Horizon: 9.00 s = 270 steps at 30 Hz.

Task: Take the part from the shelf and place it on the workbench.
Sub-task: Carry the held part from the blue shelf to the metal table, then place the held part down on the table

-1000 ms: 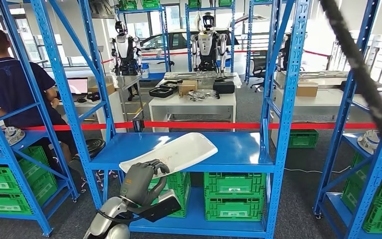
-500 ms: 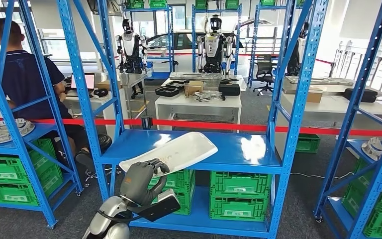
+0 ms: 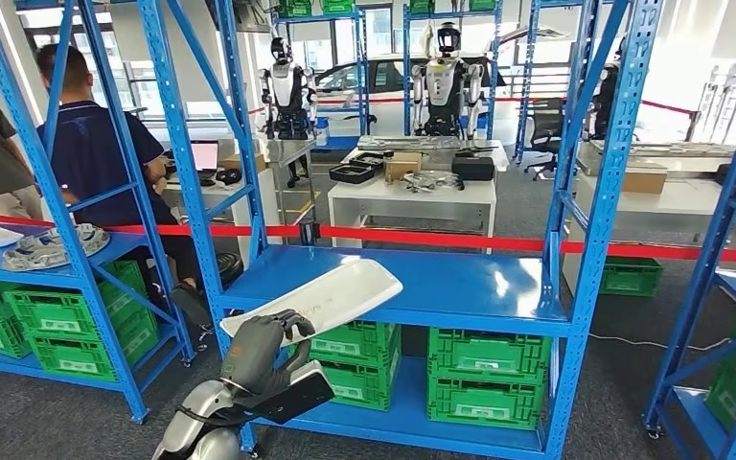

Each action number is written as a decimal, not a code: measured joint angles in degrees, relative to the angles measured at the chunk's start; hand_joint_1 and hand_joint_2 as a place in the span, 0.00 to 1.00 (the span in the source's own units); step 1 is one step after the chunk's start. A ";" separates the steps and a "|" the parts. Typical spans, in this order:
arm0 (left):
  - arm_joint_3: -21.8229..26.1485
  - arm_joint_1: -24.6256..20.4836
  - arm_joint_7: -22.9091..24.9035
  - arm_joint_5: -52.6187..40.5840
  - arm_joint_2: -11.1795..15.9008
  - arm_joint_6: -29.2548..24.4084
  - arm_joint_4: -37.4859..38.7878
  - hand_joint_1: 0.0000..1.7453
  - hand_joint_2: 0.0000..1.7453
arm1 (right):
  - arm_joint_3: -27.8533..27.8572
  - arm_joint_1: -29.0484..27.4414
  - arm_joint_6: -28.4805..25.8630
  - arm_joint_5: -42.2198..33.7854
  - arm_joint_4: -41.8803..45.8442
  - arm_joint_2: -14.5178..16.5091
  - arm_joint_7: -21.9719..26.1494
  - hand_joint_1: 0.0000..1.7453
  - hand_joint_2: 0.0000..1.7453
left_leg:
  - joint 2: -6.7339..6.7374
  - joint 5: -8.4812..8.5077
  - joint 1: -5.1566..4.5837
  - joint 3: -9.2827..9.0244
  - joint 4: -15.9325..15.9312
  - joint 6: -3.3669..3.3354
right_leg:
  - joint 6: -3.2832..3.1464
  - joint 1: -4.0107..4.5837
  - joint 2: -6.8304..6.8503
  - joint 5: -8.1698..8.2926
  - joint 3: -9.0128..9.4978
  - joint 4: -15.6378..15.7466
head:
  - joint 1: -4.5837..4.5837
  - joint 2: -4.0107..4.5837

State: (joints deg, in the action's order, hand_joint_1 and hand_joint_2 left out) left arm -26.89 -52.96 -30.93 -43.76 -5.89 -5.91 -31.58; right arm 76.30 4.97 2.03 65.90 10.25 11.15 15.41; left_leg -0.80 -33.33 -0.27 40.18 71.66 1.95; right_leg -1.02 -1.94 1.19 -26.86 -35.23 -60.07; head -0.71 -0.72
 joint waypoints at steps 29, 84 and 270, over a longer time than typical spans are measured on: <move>1.49 -0.06 -2.68 0.16 -1.22 1.07 1.03 0.91 1.00 | -0.19 -0.23 -0.48 -0.74 0.00 -0.17 -2.04 0.00 0.00 | -1.19 4.44 -0.30 -0.74 -5.76 -0.22 | -0.21 0.31 -1.44 -0.68 1.22 0.25 | 0.13 -0.01; 9.34 3.58 -0.29 -3.22 8.09 -8.69 1.43 0.91 1.00 | -1.30 -1.03 -1.28 -0.17 0.00 -0.02 0.24 0.00 0.00 | -6.79 7.90 0.28 -4.33 -11.83 -1.54 | 2.19 0.09 -5.64 -1.22 0.51 -1.07 | 0.43 -0.01; 11.19 1.65 2.81 -6.81 6.18 -8.47 6.14 0.91 1.00 | -0.20 -1.25 -0.86 -1.45 -0.02 -0.29 -1.13 0.00 0.00 | -0.59 2.90 -0.40 -11.70 -11.63 -1.93 | 0.44 1.58 -1.49 3.27 -2.31 1.11 | 0.44 -0.02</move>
State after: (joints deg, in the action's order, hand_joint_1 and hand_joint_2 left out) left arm -15.70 -51.31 -28.11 -50.57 0.29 -14.39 -25.44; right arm 76.11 3.72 1.16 64.45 10.23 10.86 14.28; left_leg -1.39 -30.43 -0.67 28.49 60.03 0.02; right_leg -0.59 -0.36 -0.30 -23.58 -37.54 -58.95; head -0.27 -0.74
